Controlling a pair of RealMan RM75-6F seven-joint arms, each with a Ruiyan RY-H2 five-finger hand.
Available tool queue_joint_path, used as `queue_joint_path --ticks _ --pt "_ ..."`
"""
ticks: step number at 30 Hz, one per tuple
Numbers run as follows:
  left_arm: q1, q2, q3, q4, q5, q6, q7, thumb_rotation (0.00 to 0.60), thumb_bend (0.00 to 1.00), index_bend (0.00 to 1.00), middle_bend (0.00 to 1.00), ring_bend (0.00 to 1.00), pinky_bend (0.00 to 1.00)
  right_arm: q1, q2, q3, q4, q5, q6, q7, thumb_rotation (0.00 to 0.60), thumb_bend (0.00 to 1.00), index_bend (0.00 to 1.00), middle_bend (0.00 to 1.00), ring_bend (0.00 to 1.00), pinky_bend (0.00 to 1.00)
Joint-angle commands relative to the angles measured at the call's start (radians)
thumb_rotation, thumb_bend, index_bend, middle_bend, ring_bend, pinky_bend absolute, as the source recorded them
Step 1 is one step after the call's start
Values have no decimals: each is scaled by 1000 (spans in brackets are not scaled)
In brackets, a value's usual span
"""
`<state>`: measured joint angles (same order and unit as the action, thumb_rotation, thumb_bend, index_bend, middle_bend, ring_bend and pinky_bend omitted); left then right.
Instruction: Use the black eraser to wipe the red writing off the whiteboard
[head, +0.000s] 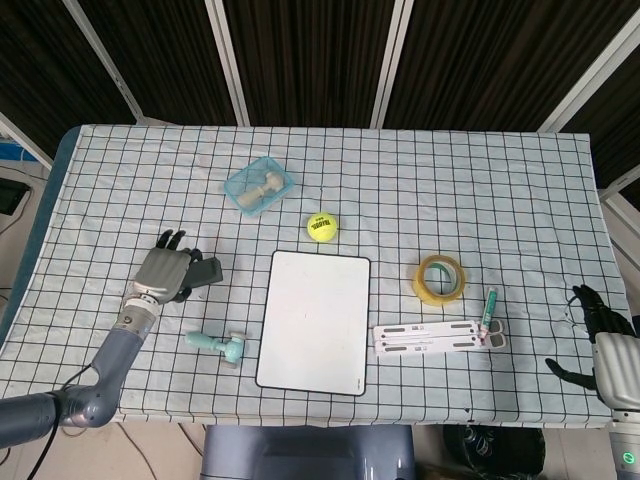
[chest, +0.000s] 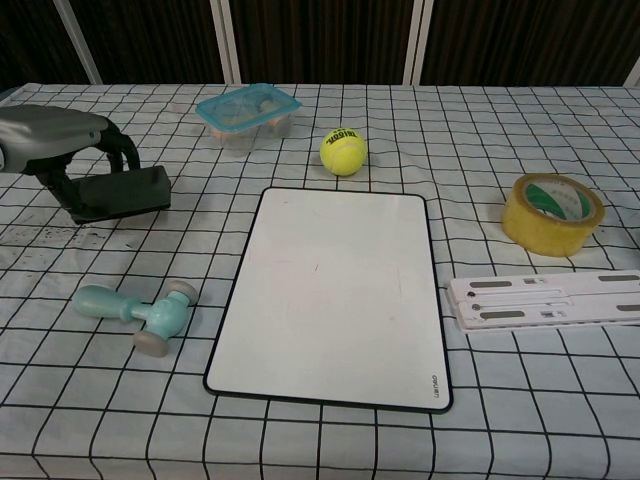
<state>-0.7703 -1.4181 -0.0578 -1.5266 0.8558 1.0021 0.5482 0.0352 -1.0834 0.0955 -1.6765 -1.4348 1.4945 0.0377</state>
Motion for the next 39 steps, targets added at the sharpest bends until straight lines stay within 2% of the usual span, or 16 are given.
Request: queue_joint_path --ticks 1,6,12,18,22,30,34,39 --pt "-2 -19 11 16 -17 3 44 600 387 318 409 0 10 0 1 1 1 1 0 1 600 86 60 89 194 214" --pt "-10 -48 17 33 -57 20 124 600 351 291 380 0 10 1 3 1 -2 2 -1 2 600 86 59 89 194 214" --pt "-9 -60 16 36 -80 31 160 600 172 133 286 0 10 0 3 1 -3 3 -1 6 600 86 60 89 194 214" --pt "-18 -34 21 -4 -121 26 217 600 117 37 204 0 10 1 3 2 -4 2 -1 4 600 86 60 89 194 214" --pt "-21 24 16 -107 -115 53 240 600 117 31 202 0 10 1 3 1 -3 1 -2 5 600 86 60 89 194 214" --pt "22 186 0 -349 -32 194 233 600 115 0 149 0 6 0 3 2 -3 1 1 5 600 86 60 89 194 214" --pt "67 282 23 -458 33 245 206 600 94 0 111 0 0 0 1 2 0 -3 5 3 600 86 60 89 194 214" --pt "160 393 90 -545 200 317 137 600 56 0 62 0 0 1 -2 1 3 -7 7 -4 600 85 60 89 194 214"
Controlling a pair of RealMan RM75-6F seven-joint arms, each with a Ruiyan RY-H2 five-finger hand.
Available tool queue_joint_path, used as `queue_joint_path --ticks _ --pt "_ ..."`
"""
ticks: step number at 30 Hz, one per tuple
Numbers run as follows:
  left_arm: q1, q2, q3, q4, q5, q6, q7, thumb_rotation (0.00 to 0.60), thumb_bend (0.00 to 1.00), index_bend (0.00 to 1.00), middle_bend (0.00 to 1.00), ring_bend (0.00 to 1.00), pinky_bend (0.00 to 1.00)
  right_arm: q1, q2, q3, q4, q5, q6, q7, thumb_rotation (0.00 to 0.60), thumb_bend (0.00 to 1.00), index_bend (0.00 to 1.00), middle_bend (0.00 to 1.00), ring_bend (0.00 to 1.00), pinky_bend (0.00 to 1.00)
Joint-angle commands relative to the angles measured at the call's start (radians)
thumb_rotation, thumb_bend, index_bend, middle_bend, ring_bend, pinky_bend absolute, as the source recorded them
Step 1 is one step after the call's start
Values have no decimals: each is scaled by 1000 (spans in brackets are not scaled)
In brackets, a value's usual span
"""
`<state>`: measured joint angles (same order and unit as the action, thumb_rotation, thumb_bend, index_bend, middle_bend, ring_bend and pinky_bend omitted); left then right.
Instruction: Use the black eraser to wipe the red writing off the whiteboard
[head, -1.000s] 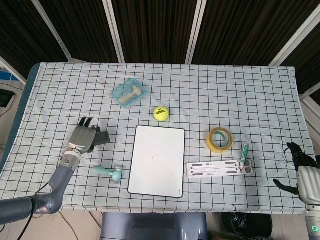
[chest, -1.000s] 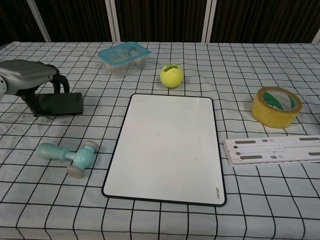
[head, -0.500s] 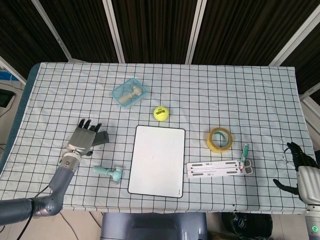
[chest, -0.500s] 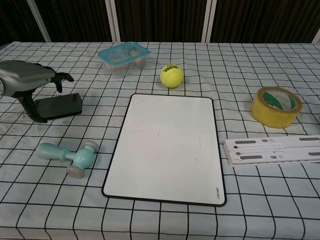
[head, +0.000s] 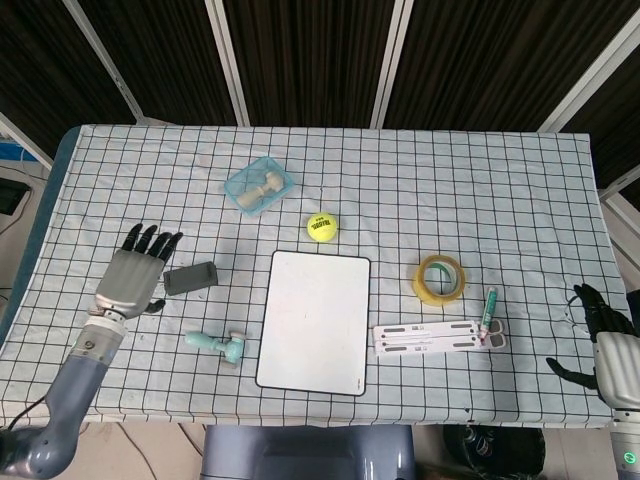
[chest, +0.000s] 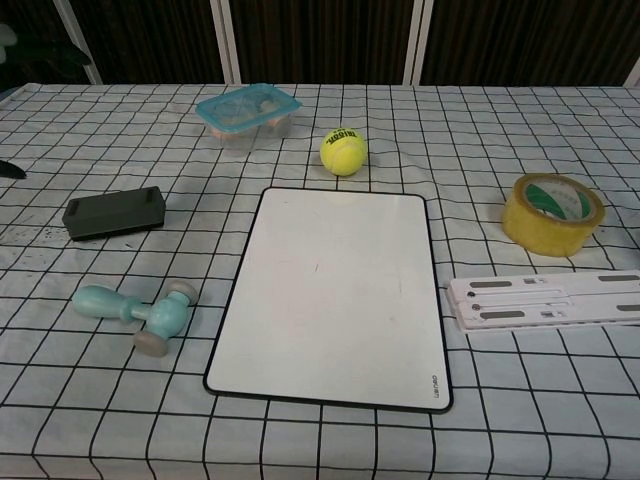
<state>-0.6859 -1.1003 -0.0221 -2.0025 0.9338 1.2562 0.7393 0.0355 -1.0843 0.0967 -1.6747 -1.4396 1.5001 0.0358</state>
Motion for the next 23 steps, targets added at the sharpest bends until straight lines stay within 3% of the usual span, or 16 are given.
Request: queue_joint_path --ticks 1,7,12,17,23 --pt "100 97 75 -78 169 77 -75 600 49 0 58 0 0 0 -2 0 3 -4 3 -5 600 85 60 89 194 214" --pt "219 178 161 -64 398 151 -235 600 37 0 51 0 0 0 -4 0 9 -11 12 -18 600 81 59 89 190 213" --pt "310 204 217 18 566 221 -345 600 37 0 51 0 0 1 -7 1 20 -23 22 -36 600 68 59 86 184 212" --pt "371 214 237 74 654 266 -400 600 37 0 51 0 0 0 -11 0 27 -32 31 -47 600 63 60 82 179 212" --pt "408 217 218 108 681 289 -435 600 38 0 51 0 0 1 -12 1 28 -31 32 -43 600 62 60 80 179 212"
